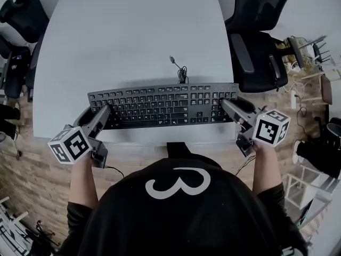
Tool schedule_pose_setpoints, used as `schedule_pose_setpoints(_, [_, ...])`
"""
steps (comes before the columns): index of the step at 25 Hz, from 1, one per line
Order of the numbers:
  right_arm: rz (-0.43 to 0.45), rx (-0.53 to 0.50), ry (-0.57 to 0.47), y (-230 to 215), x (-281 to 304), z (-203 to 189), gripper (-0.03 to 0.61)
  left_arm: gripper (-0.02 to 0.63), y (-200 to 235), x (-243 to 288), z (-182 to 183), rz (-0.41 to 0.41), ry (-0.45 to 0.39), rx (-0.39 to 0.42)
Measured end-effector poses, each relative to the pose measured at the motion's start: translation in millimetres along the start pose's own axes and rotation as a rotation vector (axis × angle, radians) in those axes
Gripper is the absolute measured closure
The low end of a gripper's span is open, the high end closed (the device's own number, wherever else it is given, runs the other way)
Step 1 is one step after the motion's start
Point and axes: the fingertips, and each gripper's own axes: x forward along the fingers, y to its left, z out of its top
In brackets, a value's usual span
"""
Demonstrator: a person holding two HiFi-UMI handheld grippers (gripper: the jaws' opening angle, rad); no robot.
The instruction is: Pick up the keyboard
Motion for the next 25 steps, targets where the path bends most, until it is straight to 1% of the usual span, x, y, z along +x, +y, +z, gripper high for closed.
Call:
schedule_pose_setpoints(6, [-0.019, -0.043, -0.051, 0.5, -0.3, 2.0, 0.376, 0.339, -0.2, -0.7, -2.8, -0.012, -0.052, 0.005])
schedule_pose_setpoints(11, [-0.011, -0.078, -0.081, 2.7, -0.4, 3.1, 0.376, 0.339, 0.3, -3.4, -3.5, -0.018, -0.1, 0.012])
schedule_pose_setpoints(16, [0.002, -0.094, -0.119, 0.1, -0.8, 2.9, 0.376, 0.337, -3.4, -4.8, 1.0, -0.015, -0.142, 0.038])
schedule_pose_setpoints(21, [-0.012, -0.156, -0.166, 2.1, -1.9, 6.7, 0.376, 0.337, 0.2, -1.8, -1.9, -0.043, -0.207, 0.048])
schedule_pose_setpoints(25, [-0.008, -0.173, -0.199, 6.6, -4.8, 9.6, 0.376, 0.339, -3.0, -5.6, 0.0, -0.056, -0.232, 0.058])
